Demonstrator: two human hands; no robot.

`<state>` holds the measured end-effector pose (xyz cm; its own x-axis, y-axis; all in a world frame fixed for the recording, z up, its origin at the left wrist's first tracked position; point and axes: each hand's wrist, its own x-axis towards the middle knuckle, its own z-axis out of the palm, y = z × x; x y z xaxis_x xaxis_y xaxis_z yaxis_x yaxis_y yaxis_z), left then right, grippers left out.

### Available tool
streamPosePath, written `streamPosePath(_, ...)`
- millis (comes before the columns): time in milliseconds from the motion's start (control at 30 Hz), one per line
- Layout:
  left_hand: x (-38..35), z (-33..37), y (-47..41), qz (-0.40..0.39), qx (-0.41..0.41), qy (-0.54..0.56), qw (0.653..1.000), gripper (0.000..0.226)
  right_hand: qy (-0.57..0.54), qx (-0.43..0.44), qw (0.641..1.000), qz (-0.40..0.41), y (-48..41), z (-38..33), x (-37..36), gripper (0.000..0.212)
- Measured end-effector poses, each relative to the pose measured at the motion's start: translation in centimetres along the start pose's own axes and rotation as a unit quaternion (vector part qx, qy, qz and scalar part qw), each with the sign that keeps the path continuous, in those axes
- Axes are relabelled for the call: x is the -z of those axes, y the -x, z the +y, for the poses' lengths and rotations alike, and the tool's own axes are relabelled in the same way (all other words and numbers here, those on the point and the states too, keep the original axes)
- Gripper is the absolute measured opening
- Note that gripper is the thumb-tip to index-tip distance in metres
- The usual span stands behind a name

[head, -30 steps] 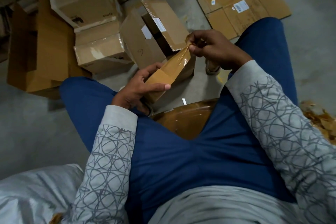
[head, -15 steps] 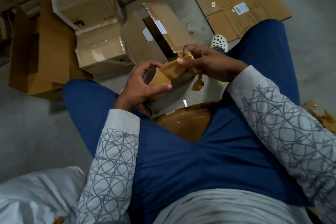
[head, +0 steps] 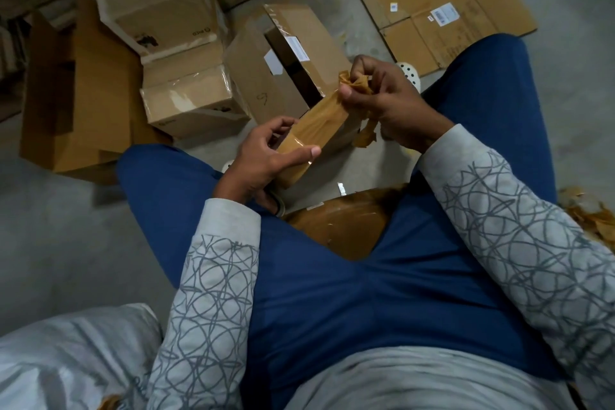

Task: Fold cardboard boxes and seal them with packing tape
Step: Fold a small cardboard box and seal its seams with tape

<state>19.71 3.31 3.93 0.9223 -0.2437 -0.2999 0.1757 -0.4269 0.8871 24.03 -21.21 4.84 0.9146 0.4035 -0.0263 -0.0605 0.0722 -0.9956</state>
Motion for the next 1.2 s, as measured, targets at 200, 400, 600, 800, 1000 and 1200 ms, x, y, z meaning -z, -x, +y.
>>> streamPosePath(200, -0.1, -0.6, -0.4, 0.010, 0.053, -0.041, 0.998, 0.077, 0.008, 0.037, 0.998, 0.049, -0.3, -0.1, 0.5, 0.020)
streamPosePath(400, 0.9, -1.5, -0.4, -0.025, 0.094, -0.079, 0.992, 0.077, 0.138, 0.042, 0.989, 0.033, -0.7, -0.2, 2.0, 0.023)
streamPosePath(600, 0.8, -0.7, -0.7, -0.041, 0.109, -0.026, 0.993, 0.050, 0.205, -0.002, 0.977, 0.065, -1.5, 0.8, 3.1, 0.025)
streamPosePath(800, 1.8, -0.9, -1.3, 0.004, 0.123, -0.002, 0.992, 0.070, 0.234, -0.040, 0.968, 0.077, -1.4, 0.9, 3.7, 0.029)
streamPosePath(1000, 1.9, -0.9, -1.3, 0.011, 0.116, 0.009, 0.993, 0.063, 0.207, -0.023, 0.973, 0.098, -1.3, 0.8, 4.1, 0.019)
streamPosePath(1200, 2.6, -1.5, -1.1, 0.031, 0.117, 0.019, 0.992, 0.055, 0.183, 0.007, 0.982, 0.056, -0.5, -0.4, 4.3, 0.022)
